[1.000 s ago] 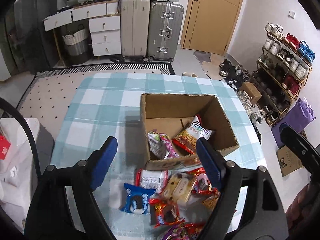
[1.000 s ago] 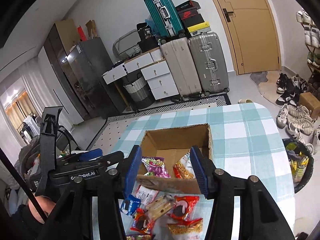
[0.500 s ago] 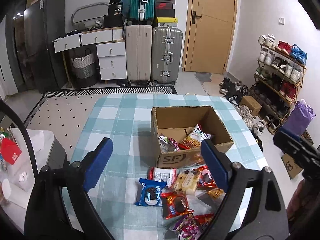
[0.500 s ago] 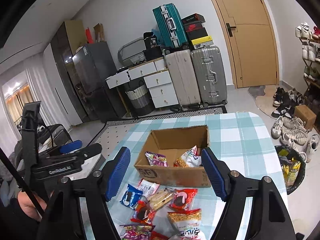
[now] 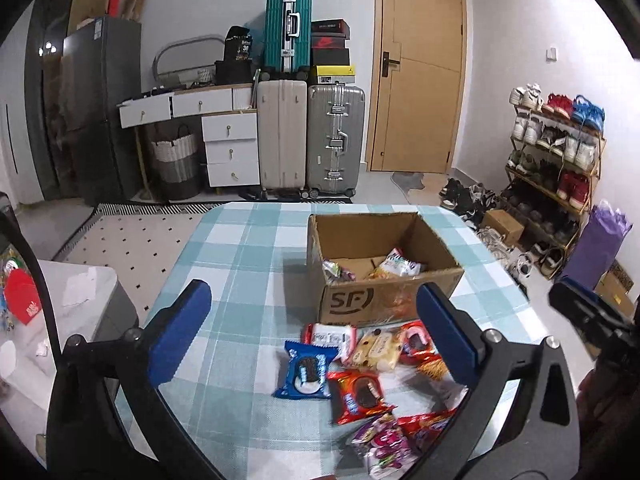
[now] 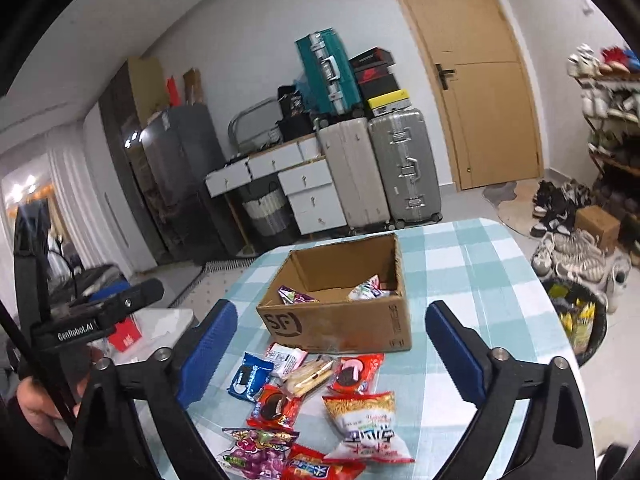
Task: Organize snacks
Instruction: 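Withdraw both open tools from the box back toward the snack pile, then lower the left tool onto the blue Oreo pack and grasp it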
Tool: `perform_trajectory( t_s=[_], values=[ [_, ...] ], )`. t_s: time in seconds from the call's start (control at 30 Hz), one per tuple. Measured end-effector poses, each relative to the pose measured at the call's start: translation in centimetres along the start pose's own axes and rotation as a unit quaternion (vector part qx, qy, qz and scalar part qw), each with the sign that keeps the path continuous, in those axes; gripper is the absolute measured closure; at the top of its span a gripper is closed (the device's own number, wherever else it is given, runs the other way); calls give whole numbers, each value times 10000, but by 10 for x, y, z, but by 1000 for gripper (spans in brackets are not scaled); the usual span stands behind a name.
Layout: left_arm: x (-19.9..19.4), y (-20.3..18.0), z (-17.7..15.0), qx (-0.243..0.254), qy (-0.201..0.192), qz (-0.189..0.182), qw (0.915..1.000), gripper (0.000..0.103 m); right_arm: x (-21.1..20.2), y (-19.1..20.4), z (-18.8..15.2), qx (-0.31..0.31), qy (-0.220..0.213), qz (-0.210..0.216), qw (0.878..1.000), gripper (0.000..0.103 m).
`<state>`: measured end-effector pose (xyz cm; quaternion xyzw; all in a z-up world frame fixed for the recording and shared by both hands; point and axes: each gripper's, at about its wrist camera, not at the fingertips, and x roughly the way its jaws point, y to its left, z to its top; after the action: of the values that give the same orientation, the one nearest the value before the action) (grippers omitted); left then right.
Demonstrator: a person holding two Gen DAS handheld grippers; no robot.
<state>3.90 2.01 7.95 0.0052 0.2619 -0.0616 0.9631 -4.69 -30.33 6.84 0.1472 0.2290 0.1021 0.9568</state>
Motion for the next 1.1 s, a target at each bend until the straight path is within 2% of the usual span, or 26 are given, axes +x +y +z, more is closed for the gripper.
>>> perform_trajectory(
  t_s=[0.1, 0.2, 0.33, 0.43, 0.6, 0.8, 1.1],
  values=[
    [2, -2, -15, 104, -81, 67, 9999, 1, -5, -10, -16, 90, -30, -70, 9999, 3],
    [8, 1, -30, 9, -1, 41, 10000, 1, -3, -16, -30, 23, -3, -165, 9999, 2],
    [17, 5, -46, -100, 101, 54, 9999, 1, 10, -21, -49, -39, 298, -69, 9995, 2],
    [25, 11, -58, -109, 149, 74, 9998, 1, 12, -19, -59, -191, 285, -217, 9992, 2],
    [43, 27, -83, -172, 308, 119, 9993, 1, 16, -20, -69, -244, 291, -153, 9992, 2],
    [70, 34, -109, -78, 484, 133, 9987, 1, 23, -26, -77, -40, 498, -112, 9987, 2],
    [126, 26, -121, 262, 947, 160, 9950, 1, 28, -35, -78, 126, 575, -163, 9981, 2]
  ],
)
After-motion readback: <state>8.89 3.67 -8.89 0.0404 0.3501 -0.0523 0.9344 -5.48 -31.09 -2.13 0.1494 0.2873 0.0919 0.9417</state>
